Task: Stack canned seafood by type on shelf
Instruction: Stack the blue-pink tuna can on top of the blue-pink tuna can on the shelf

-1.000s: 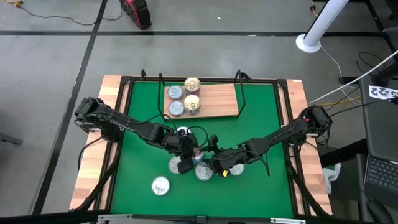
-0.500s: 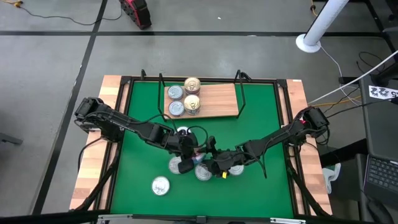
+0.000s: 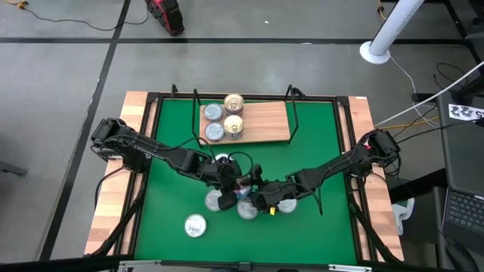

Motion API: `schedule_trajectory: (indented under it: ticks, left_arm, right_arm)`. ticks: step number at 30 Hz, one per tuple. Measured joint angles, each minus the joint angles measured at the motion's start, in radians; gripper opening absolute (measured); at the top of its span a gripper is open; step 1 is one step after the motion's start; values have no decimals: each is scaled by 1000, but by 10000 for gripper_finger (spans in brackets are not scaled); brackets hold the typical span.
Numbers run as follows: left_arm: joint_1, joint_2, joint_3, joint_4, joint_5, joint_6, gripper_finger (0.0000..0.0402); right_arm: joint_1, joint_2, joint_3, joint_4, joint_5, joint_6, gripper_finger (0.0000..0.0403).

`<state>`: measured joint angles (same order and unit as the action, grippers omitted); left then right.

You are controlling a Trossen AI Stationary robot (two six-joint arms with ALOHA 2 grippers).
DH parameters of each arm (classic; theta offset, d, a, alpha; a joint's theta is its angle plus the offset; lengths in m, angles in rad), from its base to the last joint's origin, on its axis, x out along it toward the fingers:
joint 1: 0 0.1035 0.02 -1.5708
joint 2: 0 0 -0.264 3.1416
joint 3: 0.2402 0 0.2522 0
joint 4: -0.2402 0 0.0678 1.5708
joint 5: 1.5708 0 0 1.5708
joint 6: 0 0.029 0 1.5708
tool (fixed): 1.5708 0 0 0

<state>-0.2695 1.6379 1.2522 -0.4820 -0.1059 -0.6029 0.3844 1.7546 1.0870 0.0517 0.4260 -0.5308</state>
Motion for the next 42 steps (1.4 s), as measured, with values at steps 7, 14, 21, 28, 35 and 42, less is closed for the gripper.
schedule_trajectory:
  ticks: [7, 14, 21, 28, 35, 42]
  left_arm:
    - [0, 0, 0, 0, 0, 14, 12]
    - [2, -2, 0, 0, 5, 84, 81]
    - [23, -39, 4, -97, 22, 222, 131]
    - [68, -162, 5, -298, -47, 245, 134]
    - [112, -278, 5, -380, -207, 309, 134]
    - [169, -348, 5, -381, -297, 398, 134]
  right_arm:
    - [0, 0, 0, 2, 2, 0, 186]
    - [-1, 0, 0, 2, 10, 1, 208]
    - [-2, 0, 0, 4, 70, -12, 192]
    - [-24, 0, 30, 2, 159, -75, 202]
    - [-109, 0, 100, 2, 246, -216, 200]
    - [-245, 0, 184, 5, 248, -349, 202]
